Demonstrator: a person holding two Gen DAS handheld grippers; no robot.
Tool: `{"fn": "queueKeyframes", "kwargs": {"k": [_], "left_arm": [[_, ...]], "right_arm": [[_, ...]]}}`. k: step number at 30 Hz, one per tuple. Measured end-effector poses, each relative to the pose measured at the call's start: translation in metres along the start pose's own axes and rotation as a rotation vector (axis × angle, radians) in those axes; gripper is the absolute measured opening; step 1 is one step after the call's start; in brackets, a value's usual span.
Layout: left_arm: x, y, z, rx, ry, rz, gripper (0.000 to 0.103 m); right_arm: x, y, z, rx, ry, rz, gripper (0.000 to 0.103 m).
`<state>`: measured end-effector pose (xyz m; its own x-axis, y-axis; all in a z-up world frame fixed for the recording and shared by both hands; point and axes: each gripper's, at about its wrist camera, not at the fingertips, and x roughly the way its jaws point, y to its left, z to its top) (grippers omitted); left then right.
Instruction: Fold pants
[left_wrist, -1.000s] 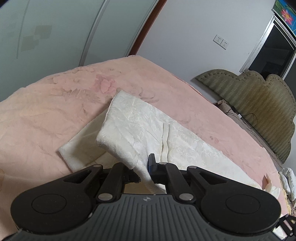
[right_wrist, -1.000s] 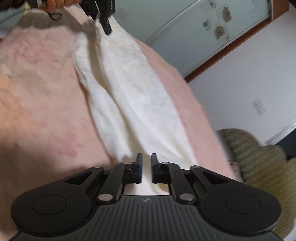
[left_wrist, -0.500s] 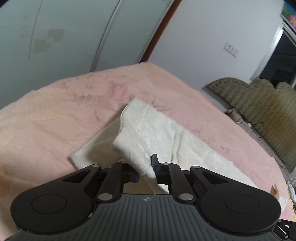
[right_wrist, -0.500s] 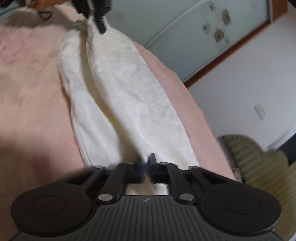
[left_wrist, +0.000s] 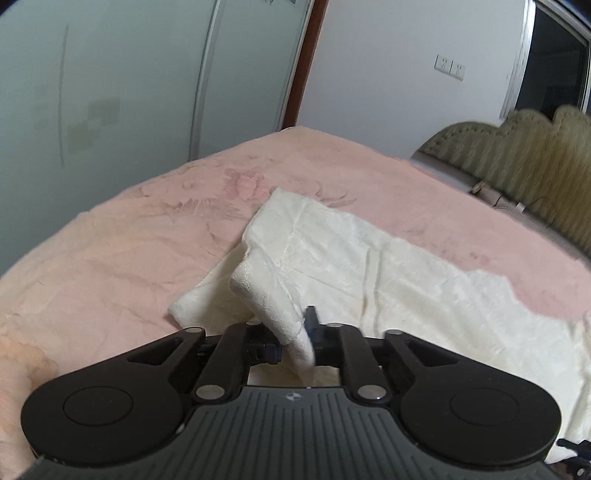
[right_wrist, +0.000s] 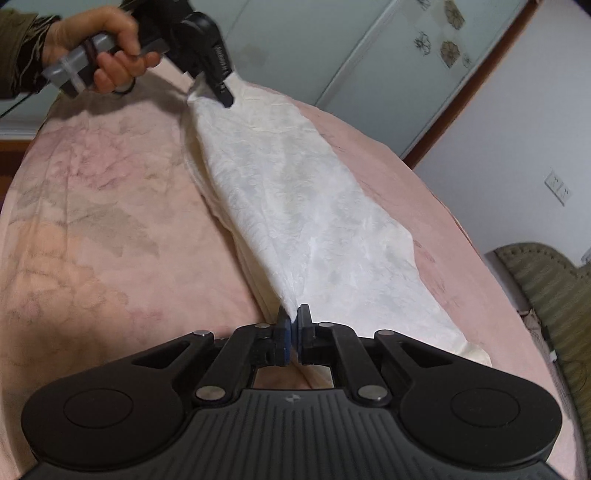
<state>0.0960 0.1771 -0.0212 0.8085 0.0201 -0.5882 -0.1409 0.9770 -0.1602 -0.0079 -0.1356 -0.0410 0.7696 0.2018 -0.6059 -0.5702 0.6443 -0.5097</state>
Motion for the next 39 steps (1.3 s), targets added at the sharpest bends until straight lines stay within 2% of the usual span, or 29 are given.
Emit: {"fn": "queueKeyframes", "kwargs": {"k": [2, 3, 6, 7, 8, 9, 10, 11, 12, 14, 19, 21, 22, 23, 24, 28, 30, 31, 32, 33, 34, 37, 39], "left_arm": [[-0.001, 0.000, 0.000, 0.005, 0.009, 0.009, 0.025], [-0.003, 0.002, 0.002, -0.003, 0.012, 0.013, 0.037], [-0.017, 0.004, 0.007, -0.016, -0.011, 0.093, 0.049], [-0.022, 0.006, 0.009, -0.018, -0.030, 0.129, 0.054], [-0.027, 0.007, 0.009, -0.020, -0.058, 0.184, 0.055], [-0.033, 0.007, 0.009, -0.023, -0.089, 0.245, 0.055], [-0.037, 0.007, 0.009, -0.027, -0.115, 0.291, 0.055], [-0.041, 0.007, 0.009, -0.035, -0.130, 0.308, 0.055], [-0.045, 0.005, 0.009, -0.045, -0.139, 0.295, 0.055], [-0.048, -0.007, 0.009, -0.035, -0.134, 0.218, 0.055], [-0.043, -0.078, -0.005, 0.161, -0.109, 0.008, 0.057], [-0.042, -0.109, -0.014, 0.238, -0.090, -0.075, 0.057], [-0.041, -0.124, -0.021, 0.277, -0.081, -0.118, 0.058], [-0.040, -0.138, -0.026, 0.317, -0.072, -0.155, 0.058], [-0.040, -0.154, -0.032, 0.362, -0.063, -0.190, 0.058], [-0.040, -0.209, -0.054, 0.503, -0.073, -0.310, 0.061], [-0.038, -0.230, -0.066, 0.550, -0.084, -0.363, 0.063], [-0.040, -0.238, -0.073, 0.568, -0.084, -0.394, 0.063], [-0.040, -0.245, -0.077, 0.585, -0.081, -0.432, 0.063], [-0.040, -0.252, -0.082, 0.603, -0.076, -0.476, 0.063], [-0.041, -0.257, -0.086, 0.621, -0.073, -0.515, 0.064], [-0.039, -0.282, -0.104, 0.684, -0.074, -0.600, 0.065], [-0.039, -0.302, -0.116, 0.722, -0.084, -0.654, 0.067]], "right_arm": [[0.002, 0.005, -0.005, 0.020, -0.022, -0.029, 0.005], [0.002, 0.007, -0.006, 0.029, -0.024, -0.044, 0.005], [-0.008, 0.013, -0.004, -0.001, 0.006, -0.080, 0.012], [-0.016, 0.013, -0.005, -0.003, 0.005, -0.077, 0.022], [-0.026, 0.009, -0.006, 0.015, -0.010, -0.068, 0.035], [-0.038, 0.001, -0.009, 0.062, -0.032, -0.055, 0.042], [-0.048, -0.009, -0.013, 0.121, -0.048, -0.050, 0.056], [-0.057, -0.020, -0.019, 0.185, -0.057, -0.059, 0.058], [-0.065, -0.033, -0.029, 0.256, -0.053, -0.088, 0.058], [-0.073, -0.058, -0.053, 0.395, -0.012, -0.174, 0.058], [-0.088, -0.114, -0.136, 0.833, 0.109, -0.321, 0.059], [-0.089, -0.127, -0.171, 1.000, 0.197, -0.282, 0.060], [-0.092, -0.127, -0.183, 1.048, 0.189, -0.248, 0.062], [-0.100, -0.125, -0.187, 1.060, 0.157, -0.241, 0.062], [-0.105, -0.125, -0.188, 1.068, 0.165, -0.239, 0.062], [-0.114, -0.133, -0.189, 1.083, 0.135, -0.323, 0.063], [-0.114, -0.143, -0.195, 1.125, 0.114, -0.341, 0.068], [-0.113, -0.145, -0.200, 1.134, 0.118, -0.341, 0.077], [-0.109, -0.148, -0.206, 1.127, 0.142, -0.341, 0.079], [-0.101, -0.147, -0.211, 1.102, 0.189, -0.348, 0.079], [-0.099, -0.143, -0.214, 1.063, 0.196, -0.367, 0.079], [-0.103, -0.143, -0.215, 1.092, 0.179, -0.399, 0.079], [-0.102, -0.151, -0.210, 1.107, 0.170, -0.457, 0.079]]}}
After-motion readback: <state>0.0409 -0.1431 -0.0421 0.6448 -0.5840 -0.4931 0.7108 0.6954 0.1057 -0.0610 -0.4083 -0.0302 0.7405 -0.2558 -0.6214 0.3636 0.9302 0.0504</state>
